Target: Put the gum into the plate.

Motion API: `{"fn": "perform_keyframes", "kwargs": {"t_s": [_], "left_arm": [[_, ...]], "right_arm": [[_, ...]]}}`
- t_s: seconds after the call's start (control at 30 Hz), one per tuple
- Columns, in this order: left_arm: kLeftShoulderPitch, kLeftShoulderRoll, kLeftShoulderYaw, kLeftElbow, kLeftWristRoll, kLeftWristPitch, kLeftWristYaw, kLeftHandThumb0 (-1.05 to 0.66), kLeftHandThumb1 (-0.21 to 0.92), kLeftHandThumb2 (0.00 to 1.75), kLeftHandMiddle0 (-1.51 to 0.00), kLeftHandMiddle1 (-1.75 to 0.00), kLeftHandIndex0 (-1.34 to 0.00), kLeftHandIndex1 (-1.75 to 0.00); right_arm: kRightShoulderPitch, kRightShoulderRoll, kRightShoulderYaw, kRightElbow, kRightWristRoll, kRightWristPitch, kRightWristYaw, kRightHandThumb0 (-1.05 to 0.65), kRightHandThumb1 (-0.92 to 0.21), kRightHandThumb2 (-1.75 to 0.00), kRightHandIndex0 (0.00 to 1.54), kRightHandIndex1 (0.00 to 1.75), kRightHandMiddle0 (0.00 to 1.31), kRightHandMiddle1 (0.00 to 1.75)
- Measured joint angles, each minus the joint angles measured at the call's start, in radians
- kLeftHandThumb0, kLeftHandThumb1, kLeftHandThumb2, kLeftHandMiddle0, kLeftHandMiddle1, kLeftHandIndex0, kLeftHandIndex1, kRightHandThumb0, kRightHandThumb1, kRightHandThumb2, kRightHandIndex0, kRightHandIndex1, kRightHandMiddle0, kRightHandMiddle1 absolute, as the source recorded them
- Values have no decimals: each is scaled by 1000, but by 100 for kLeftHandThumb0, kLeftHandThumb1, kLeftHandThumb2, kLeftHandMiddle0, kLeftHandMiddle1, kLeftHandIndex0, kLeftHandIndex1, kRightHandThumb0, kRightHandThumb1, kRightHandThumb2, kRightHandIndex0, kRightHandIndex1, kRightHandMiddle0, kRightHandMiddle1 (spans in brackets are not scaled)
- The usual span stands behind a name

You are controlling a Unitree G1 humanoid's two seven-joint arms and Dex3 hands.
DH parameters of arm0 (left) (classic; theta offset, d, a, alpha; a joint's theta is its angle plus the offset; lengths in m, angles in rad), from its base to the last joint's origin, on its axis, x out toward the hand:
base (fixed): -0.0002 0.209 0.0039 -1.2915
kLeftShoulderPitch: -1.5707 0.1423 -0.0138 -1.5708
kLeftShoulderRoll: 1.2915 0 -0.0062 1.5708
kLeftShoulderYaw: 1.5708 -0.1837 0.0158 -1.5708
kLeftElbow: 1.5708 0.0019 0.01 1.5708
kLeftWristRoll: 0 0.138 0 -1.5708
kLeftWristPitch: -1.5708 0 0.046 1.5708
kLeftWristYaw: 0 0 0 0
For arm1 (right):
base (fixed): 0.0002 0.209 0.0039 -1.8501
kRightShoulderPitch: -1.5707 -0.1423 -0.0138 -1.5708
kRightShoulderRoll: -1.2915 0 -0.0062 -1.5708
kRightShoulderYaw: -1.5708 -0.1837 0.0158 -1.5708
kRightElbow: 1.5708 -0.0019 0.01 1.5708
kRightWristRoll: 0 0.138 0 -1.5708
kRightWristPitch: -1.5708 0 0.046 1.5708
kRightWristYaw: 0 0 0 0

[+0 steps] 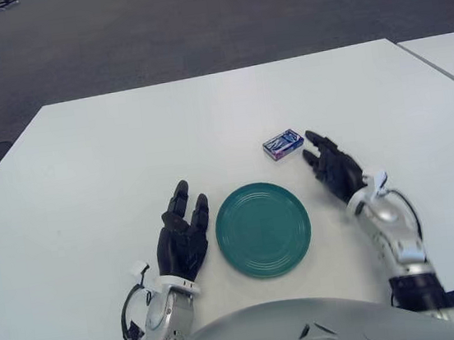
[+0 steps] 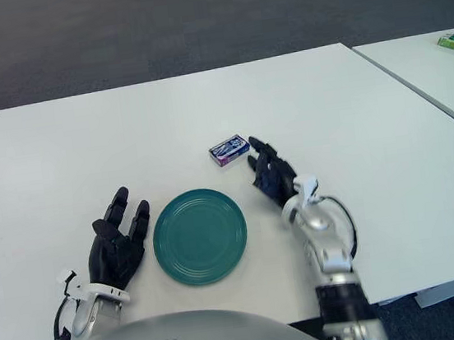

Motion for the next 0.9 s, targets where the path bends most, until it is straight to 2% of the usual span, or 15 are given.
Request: {"fn": "perform_keyframes", "kwargs": {"t_s": [0.17,0.27,0.33,0.4,0.6,0.9], "left_arm": [[-9,-2,-1,18,-8,-16,-6,-105,92,100,-1,0,-1,-5],[-15,-3,-1,29,-9,-24,-12,-105,92,100,-1,0,-1,-5],[-16,-4,-1,34,-9,-30,-15,-105,92,99,-1,0,-1,-5],[-17,-4,-2,37,-9,-36,-15,-105,92,99,-1,0,-1,-5],[-17,-6,-5,44,-10,-43,-15,-105,92,99,-1,0,-2,-6],[-15,-6,-17,49,-11,-58,-15,-105,92,97,-2,0,-2,-7]], "right_arm": [[-160,-58,8,57,-107,-17,-49,-82,-92,-82,19,1,0,37],[-255,-75,25,95,-165,-34,-71,-82,-92,-79,22,2,0,42],[-310,-82,48,121,-207,-55,-83,-83,-92,-75,26,2,0,51],[-375,-98,97,167,-288,-78,-101,-83,-92,-71,30,2,2,61],[-546,-126,238,324,-479,-126,-122,-84,-92,-62,30,0,7,71],[-734,-145,412,663,-677,-365,-191,-84,-92,-59,28,0,6,75]]}}
